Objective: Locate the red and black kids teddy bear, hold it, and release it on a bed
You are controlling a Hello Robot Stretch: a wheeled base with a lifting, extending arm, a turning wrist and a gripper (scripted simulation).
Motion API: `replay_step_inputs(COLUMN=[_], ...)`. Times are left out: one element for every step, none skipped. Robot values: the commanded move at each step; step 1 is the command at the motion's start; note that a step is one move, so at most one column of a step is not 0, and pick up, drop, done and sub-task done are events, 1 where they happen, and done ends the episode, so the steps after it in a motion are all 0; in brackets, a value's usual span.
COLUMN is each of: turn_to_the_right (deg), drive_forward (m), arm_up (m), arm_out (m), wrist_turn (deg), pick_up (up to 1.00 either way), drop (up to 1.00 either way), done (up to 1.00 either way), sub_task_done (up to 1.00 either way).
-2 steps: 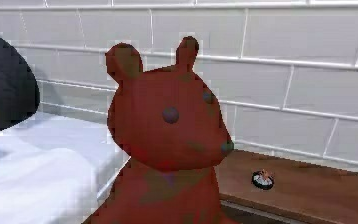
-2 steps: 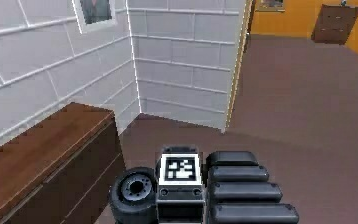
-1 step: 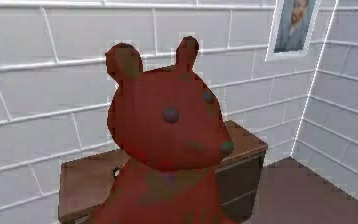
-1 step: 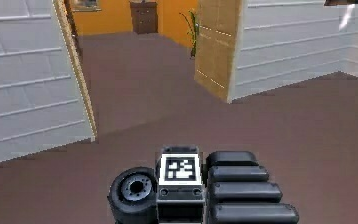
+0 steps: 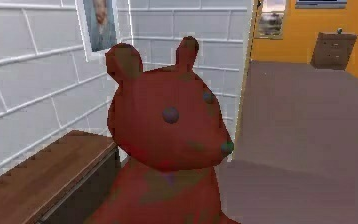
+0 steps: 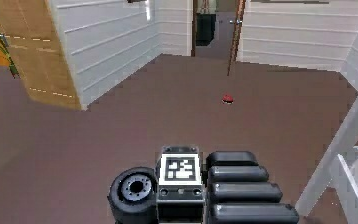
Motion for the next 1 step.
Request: replay_step_inputs(turn_to_the_right=[45.0], drive_forward=[0.00], arm_up=[0.00], arm_out=[0.00], wrist_turn=[0.0], pick_up=[0.00], drop=[0.00], done=[0.00], sub_task_done=[0.00])
